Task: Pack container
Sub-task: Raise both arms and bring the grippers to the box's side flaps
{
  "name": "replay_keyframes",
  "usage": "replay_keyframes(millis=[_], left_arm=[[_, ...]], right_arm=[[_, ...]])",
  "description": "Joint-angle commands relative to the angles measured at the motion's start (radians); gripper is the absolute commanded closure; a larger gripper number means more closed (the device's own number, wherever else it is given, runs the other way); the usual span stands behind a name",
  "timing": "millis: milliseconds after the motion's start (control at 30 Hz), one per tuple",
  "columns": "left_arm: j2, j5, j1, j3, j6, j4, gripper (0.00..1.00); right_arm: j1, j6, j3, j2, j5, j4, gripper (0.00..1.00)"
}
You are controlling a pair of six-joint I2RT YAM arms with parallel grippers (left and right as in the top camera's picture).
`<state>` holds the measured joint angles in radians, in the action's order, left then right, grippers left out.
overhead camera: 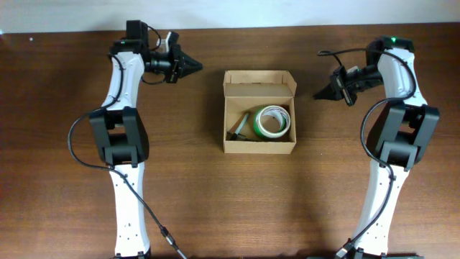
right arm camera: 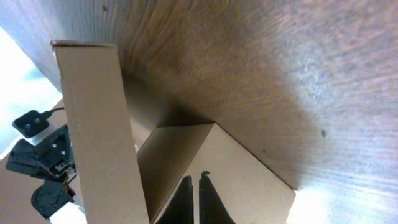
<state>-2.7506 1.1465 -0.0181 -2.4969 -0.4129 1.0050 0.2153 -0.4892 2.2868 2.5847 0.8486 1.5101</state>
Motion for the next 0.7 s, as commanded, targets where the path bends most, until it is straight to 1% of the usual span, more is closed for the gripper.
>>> replay_keyframes(millis=[0, 300, 667], left_arm=[[-0.068, 0.056, 0.034, -0.004, -0.006, -0.002, 0.98], [-0.132, 0.134, 0.115, -0.004, -0.005, -0.001, 0.98], [-0.133, 0.129, 0.187, -0.004, -0.005, -0.002, 0.98]], right_arm=[[-0.013, -0.006, 0.0, 0.01, 0.02, -0.005, 0.96], [-0.013, -0.006, 0.0, 0.01, 0.02, -0.003, 0.96], [-0.016, -0.005, 0.0, 0.01, 0.019, -0.004, 0.96]])
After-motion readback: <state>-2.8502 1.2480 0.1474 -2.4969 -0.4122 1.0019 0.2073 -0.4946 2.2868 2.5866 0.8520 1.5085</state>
